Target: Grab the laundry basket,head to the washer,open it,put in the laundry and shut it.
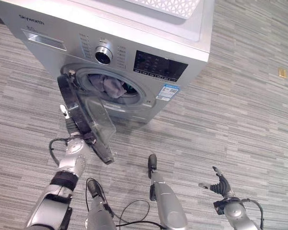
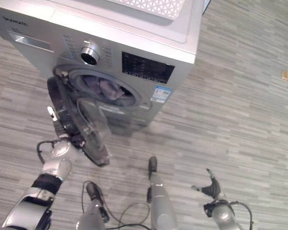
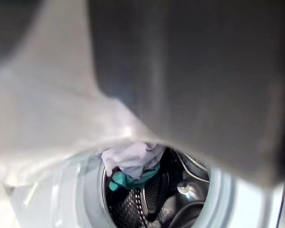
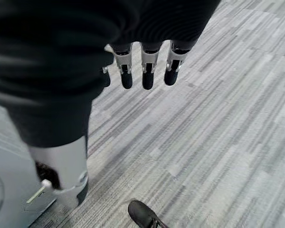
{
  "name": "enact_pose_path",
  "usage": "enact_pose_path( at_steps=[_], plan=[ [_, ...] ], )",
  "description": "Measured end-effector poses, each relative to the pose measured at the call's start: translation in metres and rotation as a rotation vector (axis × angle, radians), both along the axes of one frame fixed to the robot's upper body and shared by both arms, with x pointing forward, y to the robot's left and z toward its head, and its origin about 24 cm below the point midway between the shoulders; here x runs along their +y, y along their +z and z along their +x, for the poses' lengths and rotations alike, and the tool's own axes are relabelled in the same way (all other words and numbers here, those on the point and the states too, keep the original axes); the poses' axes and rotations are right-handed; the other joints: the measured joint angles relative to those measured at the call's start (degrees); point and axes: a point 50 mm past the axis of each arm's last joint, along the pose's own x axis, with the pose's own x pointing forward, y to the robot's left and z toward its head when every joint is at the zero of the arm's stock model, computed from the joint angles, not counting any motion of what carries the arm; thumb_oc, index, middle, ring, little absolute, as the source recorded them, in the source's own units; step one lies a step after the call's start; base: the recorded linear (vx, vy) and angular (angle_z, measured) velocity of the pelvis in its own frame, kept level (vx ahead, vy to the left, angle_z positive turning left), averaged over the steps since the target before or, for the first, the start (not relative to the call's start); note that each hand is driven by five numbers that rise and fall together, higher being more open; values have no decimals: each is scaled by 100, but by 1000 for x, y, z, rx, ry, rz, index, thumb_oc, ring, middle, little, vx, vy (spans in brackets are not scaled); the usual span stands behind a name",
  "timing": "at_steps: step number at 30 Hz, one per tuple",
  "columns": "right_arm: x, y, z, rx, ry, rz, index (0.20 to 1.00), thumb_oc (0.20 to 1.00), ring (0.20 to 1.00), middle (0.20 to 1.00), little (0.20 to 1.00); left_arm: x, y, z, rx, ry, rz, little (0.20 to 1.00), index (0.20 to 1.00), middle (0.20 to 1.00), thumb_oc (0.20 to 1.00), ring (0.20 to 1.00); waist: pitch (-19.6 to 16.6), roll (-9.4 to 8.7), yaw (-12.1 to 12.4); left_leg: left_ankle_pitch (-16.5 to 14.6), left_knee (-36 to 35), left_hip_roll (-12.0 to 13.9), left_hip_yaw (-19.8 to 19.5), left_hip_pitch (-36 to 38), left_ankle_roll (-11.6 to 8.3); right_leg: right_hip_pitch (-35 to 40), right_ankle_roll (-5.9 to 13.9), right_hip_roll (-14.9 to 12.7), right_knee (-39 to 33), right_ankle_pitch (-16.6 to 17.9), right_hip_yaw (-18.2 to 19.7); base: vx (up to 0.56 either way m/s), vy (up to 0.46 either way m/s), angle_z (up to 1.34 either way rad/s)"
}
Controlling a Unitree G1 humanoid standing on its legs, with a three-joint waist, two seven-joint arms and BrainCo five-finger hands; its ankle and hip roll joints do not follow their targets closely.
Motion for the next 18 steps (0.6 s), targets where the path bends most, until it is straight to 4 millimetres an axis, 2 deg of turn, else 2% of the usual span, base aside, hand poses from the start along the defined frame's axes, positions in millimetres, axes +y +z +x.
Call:
enact_pose_path(
  at_steps=[1, 2, 3, 4, 5, 6, 7, 8, 9, 10, 11, 12, 13, 14, 15, 18],
  plan=[
    [0, -4, -6, 29, -4, 5, 1000, 1000, 1000, 1000, 1000, 9, 6, -3, 32, -70, 152, 1000, 1000, 1000, 1000, 1000, 19, 22, 45, 23, -1, 37, -41, -1, -26, 26, -63, 69, 4, 55, -30, 74, -22, 2],
    [-2, -8, -9, 59, -3, 8, 1000, 1000, 1000, 1000, 1000, 29, 19, -9, 88, -172, 351, 1000, 1000, 1000, 1000, 1000, 31, 47, 210, 27, -4, 66, -30, 62, -32, 65, -87, 63, -3, 57, -57, 54, -19, -6],
    [-2, -9, -11, 69, 0, 15, 1000, 1000, 1000, 1000, 1000, 42, 39, -17, 103, -249, 505, 1000, 1000, 1000, 1000, 1000, 31, 38, 202, 29, -4, 90, -9, 85, -37, 91, -96, 100, -37, 64, -53, 42, -15, -3],
    [-5, -10, -18, 81, -7, 14, 1000, 1000, 1000, 1000, 1000, 44, 68, -16, 67, -318, 640, 1000, 1000, 1000, 1000, 1000, 36, 99, 186, 33, 0, 112, -53, 88, -45, 151, -99, 144, -40, 73, -91, 74, -11, 20],
    [-9, -12, -26, 106, -15, 6, 1000, 1000, 1000, 1000, 1000, 35, 98, -9, -51, -334, 674, 1000, 1000, 1000, 1000, 1000, 38, 265, 309, 33, -6, 96, -152, 137, -44, 276, -89, 104, -42, 52, -172, 74, -11, 21],
    [-10, -14, -26, 123, -8, 13, 1000, 1000, 1000, 1000, 1000, 29, 126, -12, -123, -379, 768, 1000, 1000, 1000, 1000, 1000, 48, 290, 330, 26, -27, 88, -141, 263, -48, 376, -84, 95, -60, 32, -162, 96, -1, -1],
    [-8, -13, -22, 113, 0, 28, 1000, 1000, 1000, 1000, 1000, 33, 154, -25, -147, -406, 923, 1000, 1000, 1000, 1000, 1000, 34, 285, 277, -31, -18, 113, -86, 346, -79, 416, -78, 115, -75, -17, -149, 72, 0, -24],
    [-11, -11, -25, 111, 6, 24, 1000, 1000, 1000, 1000, 1000, 46, 196, -47, -229, -344, 1075, 1000, 1000, 1000, 1000, 1000, 25, 448, 240, -66, -8, 141, -46, 484, -88, 549, -85, 123, -95, -94, -163, 91, 0, -21],
    [-16, -10, -28, 120, -2, 16, 1000, 1000, 1000, 1000, 1000, 55, 210, -54, -250, -289, 1112, 1000, 1000, 1000, 1000, 1000, 5, 577, 246, -100, -7, 158, -41, 542, -94, 626, -83, 141, -128, -100, -165, 65, 4, -9],
    [-27, -11, -42, 163, -25, 1, 1000, 1000, 1000, 1000, 1000, 71, 219, -61, -284, -184, 1087, 1000, 1000, 1000, 1000, 1000, -175, 900, 304, -134, -30, 181, -31, 562, -122, 640, -90, 173, -138, -142, -159, 53, 7, -5],
    [-31, -11, -46, 174, -31, -6, 1000, 1000, 1000, 1000, 1000, 80, 219, -66, -283, -140, 1074, 1000, 1000, 1000, 1000, 1000, -243, 1014, 309, -149, -37, 193, -24, 572, -141, 633, -87, 182, -136, -156, -156, 48, 11, -6],
    [-38, -9, -49, 185, -34, -22, 1000, 1000, 1000, 1000, 1000, 91, 211, -73, -266, -86, 1048, 1000, 1000, 1000, 1000, 1000, -361, 1249, 297, -161, -25, 226, -9, 570, -137, 631, -81, 213, -136, -130, -159, 36, 8, -6],
    [-40, -8, -48, 186, -31, -29, 1000, 1000, 1000, 1000, 1000, 94, 204, -74, -247, -84, 1036, 1000, 1000, 1000, 1000, 1000, -397, 1326, 306, -161, -25, 237, -9, 568, -137, 629, -82, 228, -136, -130, -162, 26, 6, -5],
    [-43, -4, -42, 171, -21, -35, 1000, 1000, 1000, 1000, 1000, 97, 188, -75, -202, -99, 1014, 1000, 1000, 1000, 1000, 1000, -430, 1411, 307, -161, -24, 261, -7, 568, -137, 628, -86, 251, -135, -127, -162, 17, 7, -5],
    [-43, 2, -28, 129, -10, -41, 1000, 1000, 1000, 1000, 1000, 97, 166, -78, -149, -133, 978, 1000, 1000, 1000, 1000, 1000, -411, 1389, 237, -159, -23, 287, -14, 547, -139, 598, -87, 277, -137, -127, -157, 14, 3, -3],
    [-45, 10, -20, 85, -21, -40, 1000, 1000, 1000, 1000, 1000, 90, 155, -77, -122, -197, 963, 1000, 1000, 1000, 1000, 1000, -316, 1191, 250, -143, -5, 313, -115, 408, -153, 508, -96, 293, -138, -123, -182, 8, -5, 7]
  ],
)
